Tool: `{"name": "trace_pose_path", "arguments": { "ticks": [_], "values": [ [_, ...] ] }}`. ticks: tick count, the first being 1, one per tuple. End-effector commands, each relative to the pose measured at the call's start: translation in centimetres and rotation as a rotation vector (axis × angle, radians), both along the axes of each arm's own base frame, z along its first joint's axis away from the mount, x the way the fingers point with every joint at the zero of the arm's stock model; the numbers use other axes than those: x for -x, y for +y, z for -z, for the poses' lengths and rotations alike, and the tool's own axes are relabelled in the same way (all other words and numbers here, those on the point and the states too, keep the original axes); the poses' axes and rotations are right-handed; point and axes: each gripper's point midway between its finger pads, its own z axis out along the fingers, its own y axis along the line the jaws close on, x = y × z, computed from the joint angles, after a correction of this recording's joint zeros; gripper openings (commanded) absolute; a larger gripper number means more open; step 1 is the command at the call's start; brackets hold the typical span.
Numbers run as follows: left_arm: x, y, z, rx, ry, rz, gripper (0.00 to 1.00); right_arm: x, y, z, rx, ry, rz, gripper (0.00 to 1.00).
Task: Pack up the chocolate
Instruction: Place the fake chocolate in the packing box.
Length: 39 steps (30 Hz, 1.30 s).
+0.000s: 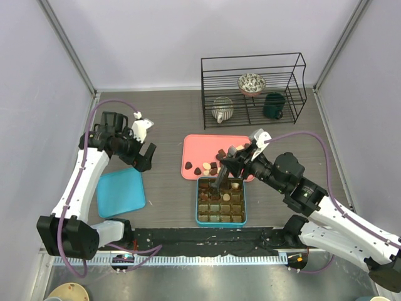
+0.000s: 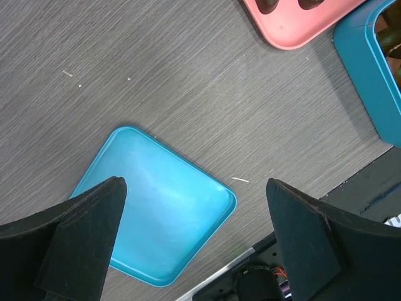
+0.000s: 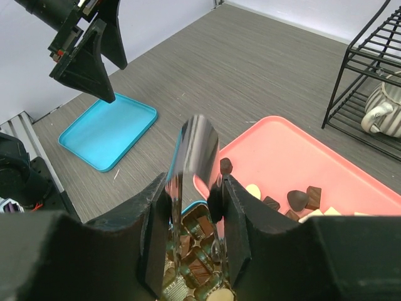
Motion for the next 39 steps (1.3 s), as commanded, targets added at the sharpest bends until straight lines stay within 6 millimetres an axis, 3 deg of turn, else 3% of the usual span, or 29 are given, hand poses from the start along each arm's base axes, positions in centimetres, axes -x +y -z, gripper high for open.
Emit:
{"name": "trace_pose_path", "arguments": {
  "ticks": [1,9,23,25,26,28,33,39],
  "values": [
    [0.1,0.1,-1.1,-0.001,-0.048,0.013,1.00,-0.1,0.1,-2.0,-0.051,-0.058,0.003,0.41],
    [0.2,-0.1,-1.2,0.009,-0.047,0.015,1.00,-0.3,-0.3,-3.7,-0.084,-0.099,0.022,0.29],
    [0.3,-0.3,-1.3,0.019,-0.046,0.026,1.00,-4.8,-1.3,-6.2,-0.108,-0.261,0.236,0.19],
    [0.2,-0.3,-1.2,0.021,-0.045,0.027,1.00,-5.7,-0.9,-5.1,-0.094,-0.259,0.259,0.19],
    [0.2,-0.4,-1.2,0.025,-0.042,0.027,1.00,-6.0,-0.7,-5.7,-0.124,-0.281,0.267,0.18],
    [0.2,-0.3,-1.1,0.023,-0.042,0.025,1.00,-7.1,0.1,-4.5,-0.084,-0.286,0.280,0.18],
    [-0.4,-0.5,-0.7,0.024,-0.039,0.030,1.00,-8.9,2.1,-3.8,-0.083,-0.291,0.280,0.19],
    [-1.3,-0.6,0.0,0.022,-0.023,0.038,1.00,-10.9,3.8,-2.5,-0.044,-0.290,0.287,0.25]
  ]
}}
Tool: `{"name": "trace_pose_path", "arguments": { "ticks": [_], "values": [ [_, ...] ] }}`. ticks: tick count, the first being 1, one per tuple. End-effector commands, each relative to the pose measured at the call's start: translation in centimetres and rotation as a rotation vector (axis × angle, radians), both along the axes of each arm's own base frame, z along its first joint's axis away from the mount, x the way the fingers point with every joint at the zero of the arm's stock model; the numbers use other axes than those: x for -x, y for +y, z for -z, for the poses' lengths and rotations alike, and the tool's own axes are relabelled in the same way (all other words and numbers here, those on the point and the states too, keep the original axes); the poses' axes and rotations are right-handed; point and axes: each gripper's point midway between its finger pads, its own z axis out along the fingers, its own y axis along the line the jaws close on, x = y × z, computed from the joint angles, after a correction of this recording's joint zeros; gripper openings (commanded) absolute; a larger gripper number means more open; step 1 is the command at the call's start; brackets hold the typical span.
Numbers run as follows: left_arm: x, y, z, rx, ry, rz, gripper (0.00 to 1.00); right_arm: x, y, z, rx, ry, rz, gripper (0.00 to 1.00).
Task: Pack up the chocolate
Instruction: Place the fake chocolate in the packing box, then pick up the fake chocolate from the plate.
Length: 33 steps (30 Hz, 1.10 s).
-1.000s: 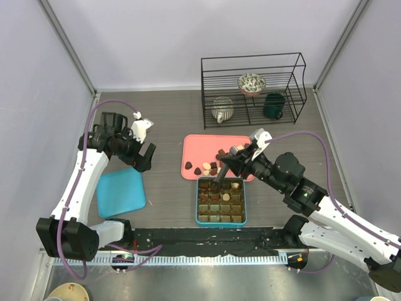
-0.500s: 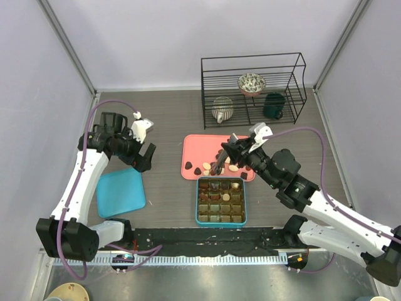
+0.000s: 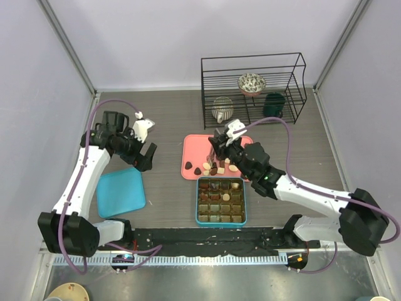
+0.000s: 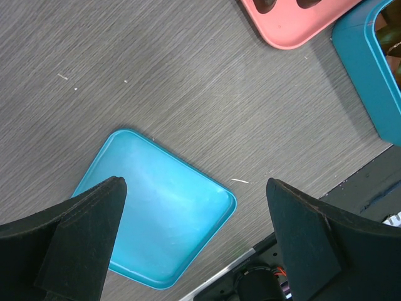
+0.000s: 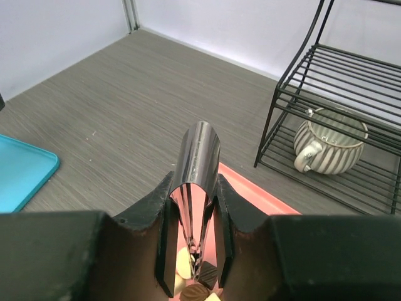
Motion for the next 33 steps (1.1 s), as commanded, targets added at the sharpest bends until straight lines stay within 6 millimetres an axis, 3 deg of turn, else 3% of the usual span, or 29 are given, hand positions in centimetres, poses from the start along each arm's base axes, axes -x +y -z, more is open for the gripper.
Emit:
{"name": "trace_pose_path", "arguments": {
  "ticks": [1,12,23,33],
  "values": [
    [-1.4,-0.4,-0.1,0.013,-0.027,0.028,1.00,-1.3,0.8,-5.9,-0.122,-0.140,0.023,0.26],
    [-1.8,0.2,0.6,-0.028,-0.020,0.042,1.00,-2.4,2.1,-5.6,-0.133,-0.135,0.007,0.40],
    [-1.7,0.3,0.9,-0.036,-0.018,0.047,1.00,-2.9,2.6,-3.7,-0.121,-0.100,0.002,0.41],
    [-1.8,0.5,0.8,-0.044,-0.019,0.044,1.00,-4.0,4.2,-4.3,-0.116,-0.125,-0.028,0.41]
  ]
}}
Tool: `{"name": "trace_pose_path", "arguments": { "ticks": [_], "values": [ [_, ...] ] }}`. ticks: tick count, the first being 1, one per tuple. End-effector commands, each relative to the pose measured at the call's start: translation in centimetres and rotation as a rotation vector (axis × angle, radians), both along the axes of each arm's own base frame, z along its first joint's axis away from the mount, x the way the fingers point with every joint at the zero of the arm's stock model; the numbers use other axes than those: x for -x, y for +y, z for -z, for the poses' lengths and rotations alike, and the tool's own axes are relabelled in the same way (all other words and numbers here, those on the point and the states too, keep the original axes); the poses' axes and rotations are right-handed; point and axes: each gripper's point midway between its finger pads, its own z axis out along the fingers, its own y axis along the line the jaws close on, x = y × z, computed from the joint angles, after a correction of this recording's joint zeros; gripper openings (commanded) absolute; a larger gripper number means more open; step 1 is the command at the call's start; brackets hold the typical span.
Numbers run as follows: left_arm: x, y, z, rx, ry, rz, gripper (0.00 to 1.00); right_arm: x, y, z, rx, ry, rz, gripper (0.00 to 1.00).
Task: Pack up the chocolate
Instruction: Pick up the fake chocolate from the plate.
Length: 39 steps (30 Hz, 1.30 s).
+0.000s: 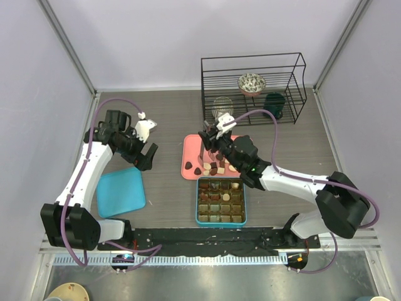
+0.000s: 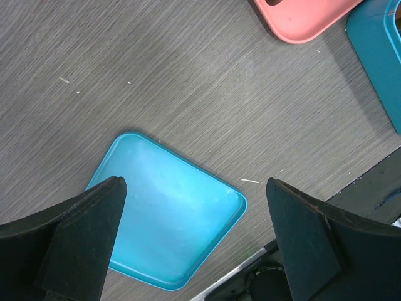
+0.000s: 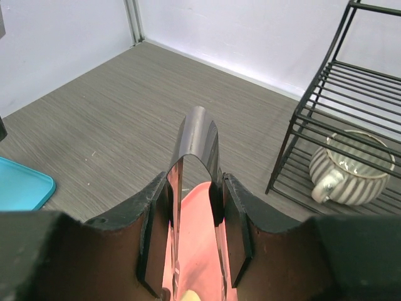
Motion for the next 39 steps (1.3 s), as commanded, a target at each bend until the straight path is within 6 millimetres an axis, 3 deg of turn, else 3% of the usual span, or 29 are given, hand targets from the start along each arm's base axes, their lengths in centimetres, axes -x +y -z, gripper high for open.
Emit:
{"name": "trace_pose_path", "arguments": {
  "ticks": [1,10,24,39],
  "values": [
    [-0.9,0.3,-0.7,-0.011,-0.046,0.007,1.00,-1.0,1.1,-5.1,-0.097,-0.110,-0.017,0.41],
    [-0.7,0.5,-0.9,-0.017,-0.048,0.010,1.00,-1.1,0.9,-3.0,-0.065,-0.061,-0.023,0.41],
    [-0.5,0.4,-1.1,-0.008,-0.050,0.010,1.00,1.1,-0.9,-0.1,-0.048,0.035,-0.029,0.41],
    [-0.2,0.3,-1.4,0.002,-0.052,0.010,1.00,0.6,-0.6,-1.3,-0.030,0.044,-0.021,0.28]
  ]
}}
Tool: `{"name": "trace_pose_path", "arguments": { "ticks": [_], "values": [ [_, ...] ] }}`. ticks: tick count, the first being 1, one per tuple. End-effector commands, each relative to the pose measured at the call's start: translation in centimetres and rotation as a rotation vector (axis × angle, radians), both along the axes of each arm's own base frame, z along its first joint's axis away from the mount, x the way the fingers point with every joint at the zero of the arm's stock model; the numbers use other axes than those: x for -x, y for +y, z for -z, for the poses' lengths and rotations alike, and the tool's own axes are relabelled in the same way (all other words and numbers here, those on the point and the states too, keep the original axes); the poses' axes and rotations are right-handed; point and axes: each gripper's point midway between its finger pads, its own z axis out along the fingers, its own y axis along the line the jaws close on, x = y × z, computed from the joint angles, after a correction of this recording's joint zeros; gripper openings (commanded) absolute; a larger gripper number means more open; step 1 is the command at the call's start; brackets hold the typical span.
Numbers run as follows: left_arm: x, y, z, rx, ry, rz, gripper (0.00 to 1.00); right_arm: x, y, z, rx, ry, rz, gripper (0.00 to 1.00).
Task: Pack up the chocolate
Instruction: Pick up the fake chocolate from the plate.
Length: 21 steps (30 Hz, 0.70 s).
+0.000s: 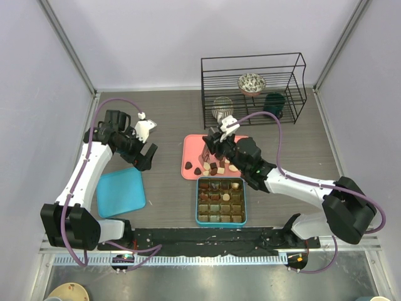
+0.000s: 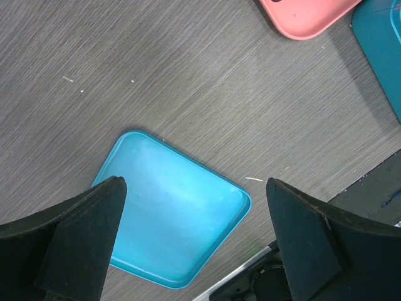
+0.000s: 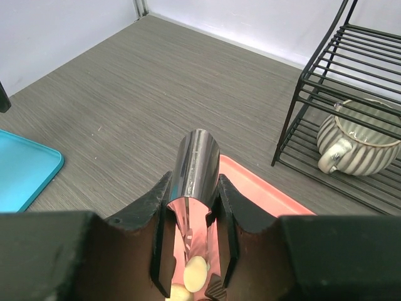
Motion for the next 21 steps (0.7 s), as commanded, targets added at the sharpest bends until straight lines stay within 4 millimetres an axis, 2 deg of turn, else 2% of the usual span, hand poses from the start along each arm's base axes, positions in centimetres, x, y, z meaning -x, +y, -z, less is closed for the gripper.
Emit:
{"name": "trace_pose_path", "arguments": {
  "ticks": [1,8,14,17,19,20,21],
  "values": [
    [-0.1,0.0,-1.5,0.014,-0.049,0.002,1.00,-0.5,0.4,-3.1,-0.041,-0.041,0.005,0.27],
    [-0.1,-0.2,-1.3,0.023,-0.042,0.004,1.00,-1.2,0.5,-5.1,-0.014,-0.096,0.014,0.21],
    [0.0,-0.1,-1.4,0.021,-0.043,0.003,1.00,-1.5,0.4,-8.8,-0.022,-0.177,0.025,0.19],
    [-0.1,0.0,-1.7,0.016,-0.050,0.002,1.00,-1.2,0.0,-10.8,-0.030,-0.201,0.026,0.18],
    [-0.1,0.1,-1.8,0.011,-0.055,-0.001,1.00,-0.8,-0.5,-11.0,-0.020,-0.189,0.026,0.18],
    [0.0,0.1,-1.7,0.012,-0.051,-0.002,1.00,-0.3,-1.1,-12.0,-0.031,-0.198,0.032,0.18],
    [-0.1,0.1,-1.8,0.011,-0.053,-0.001,1.00,0.1,-1.4,-11.3,-0.005,-0.167,0.029,0.18]
  ]
}}
